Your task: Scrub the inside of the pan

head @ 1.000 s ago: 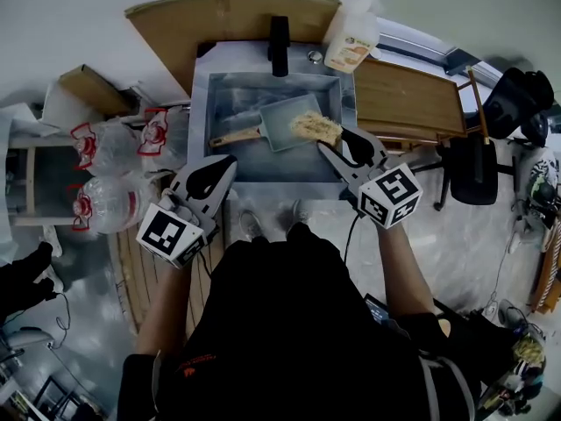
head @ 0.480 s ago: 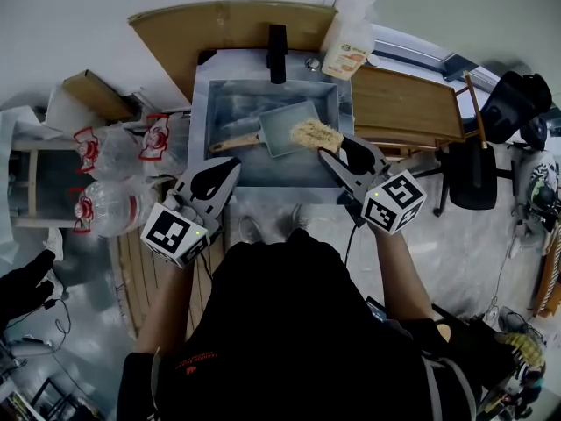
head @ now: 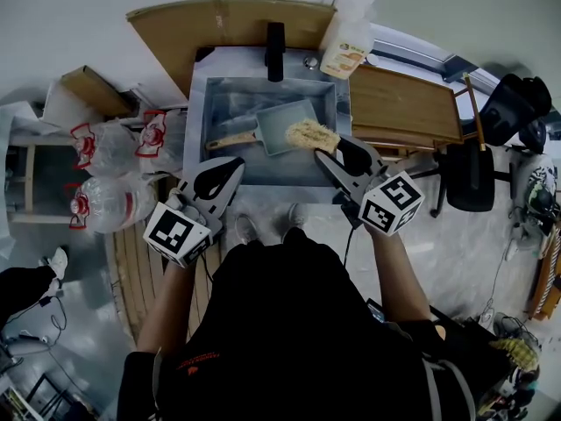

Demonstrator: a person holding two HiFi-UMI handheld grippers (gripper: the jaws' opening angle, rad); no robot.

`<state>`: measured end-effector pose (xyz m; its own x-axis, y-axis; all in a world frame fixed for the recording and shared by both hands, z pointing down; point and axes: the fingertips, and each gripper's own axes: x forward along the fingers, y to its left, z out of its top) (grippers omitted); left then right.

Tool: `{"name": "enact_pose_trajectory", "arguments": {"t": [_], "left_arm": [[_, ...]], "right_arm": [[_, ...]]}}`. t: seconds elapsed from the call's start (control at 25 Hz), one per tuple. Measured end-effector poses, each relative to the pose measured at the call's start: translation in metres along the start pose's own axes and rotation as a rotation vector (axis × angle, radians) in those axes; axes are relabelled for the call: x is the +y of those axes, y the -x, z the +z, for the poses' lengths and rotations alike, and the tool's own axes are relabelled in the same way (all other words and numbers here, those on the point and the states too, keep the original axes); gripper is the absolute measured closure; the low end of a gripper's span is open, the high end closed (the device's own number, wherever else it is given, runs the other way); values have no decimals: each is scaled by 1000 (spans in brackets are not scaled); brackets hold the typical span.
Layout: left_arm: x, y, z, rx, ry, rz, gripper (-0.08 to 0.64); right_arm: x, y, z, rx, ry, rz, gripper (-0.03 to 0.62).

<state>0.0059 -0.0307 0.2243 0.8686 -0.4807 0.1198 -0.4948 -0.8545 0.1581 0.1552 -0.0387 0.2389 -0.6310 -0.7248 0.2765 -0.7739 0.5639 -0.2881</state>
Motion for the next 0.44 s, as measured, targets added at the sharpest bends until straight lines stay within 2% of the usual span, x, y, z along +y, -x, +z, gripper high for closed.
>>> {"name": "enact_pose_trajectory", "arguments": {"t": [0.44], "left_arm": [[1,-4,0,7,44,30,540]], "right_arm": [[-4,-5,2,12,8,22,407]]}}
